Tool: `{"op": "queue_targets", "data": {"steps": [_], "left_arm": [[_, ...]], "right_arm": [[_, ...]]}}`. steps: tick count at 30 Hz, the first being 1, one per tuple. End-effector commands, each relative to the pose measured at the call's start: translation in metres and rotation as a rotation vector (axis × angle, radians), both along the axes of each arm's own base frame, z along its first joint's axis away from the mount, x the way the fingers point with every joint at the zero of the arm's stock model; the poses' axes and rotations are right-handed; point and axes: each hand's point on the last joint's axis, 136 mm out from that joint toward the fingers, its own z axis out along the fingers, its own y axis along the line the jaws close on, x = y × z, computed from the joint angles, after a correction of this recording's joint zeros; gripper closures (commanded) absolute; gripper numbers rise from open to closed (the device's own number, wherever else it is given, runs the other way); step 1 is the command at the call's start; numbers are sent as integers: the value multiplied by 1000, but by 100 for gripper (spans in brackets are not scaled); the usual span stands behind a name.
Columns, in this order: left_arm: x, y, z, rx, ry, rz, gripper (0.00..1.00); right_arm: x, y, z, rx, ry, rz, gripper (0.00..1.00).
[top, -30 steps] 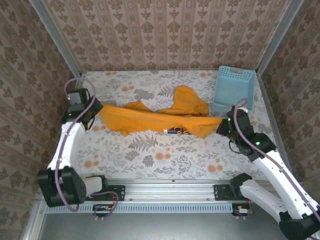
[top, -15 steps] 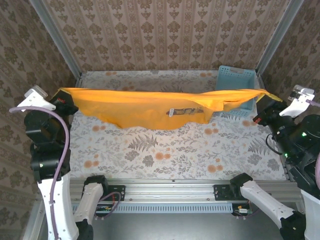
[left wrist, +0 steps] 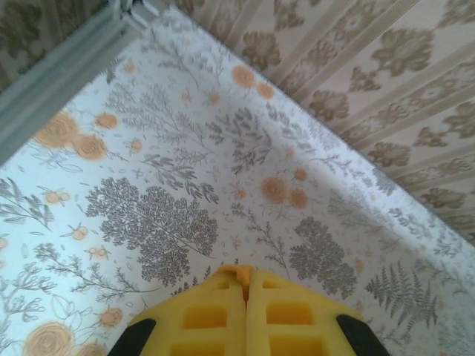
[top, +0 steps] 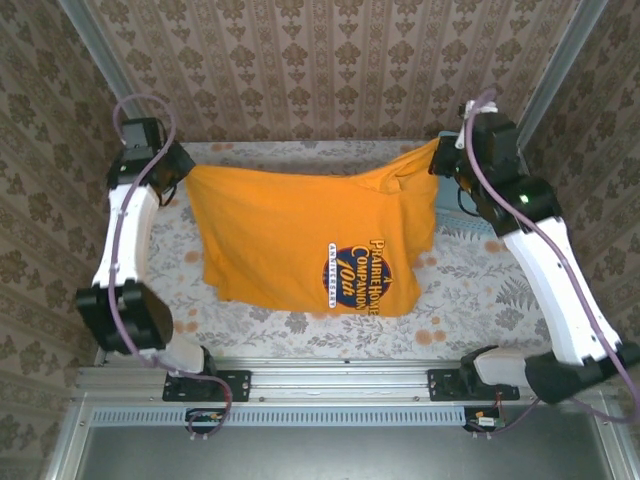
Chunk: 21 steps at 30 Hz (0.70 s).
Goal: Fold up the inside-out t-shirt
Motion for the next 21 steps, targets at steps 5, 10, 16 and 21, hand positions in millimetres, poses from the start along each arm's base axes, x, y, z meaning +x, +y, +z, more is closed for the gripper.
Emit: {"op": "queue_targets", "data": {"steps": [5, 10, 16, 21], "left_arm": [[67, -7, 77, -41, -203, -96, 100], [58, 3, 191, -6, -488, -122, 100], [-3, 9, 288, 92, -761, -134, 100], [-28, 4, 259, 115, -741, -156, 100]], "right_arm": [[70, -14, 66, 157, -208, 38, 100], [67, -11, 143, 202, -380, 109, 100], [34, -12, 198, 195, -504, 134, 100], [18, 0, 176, 197, -452, 206, 100]]}}
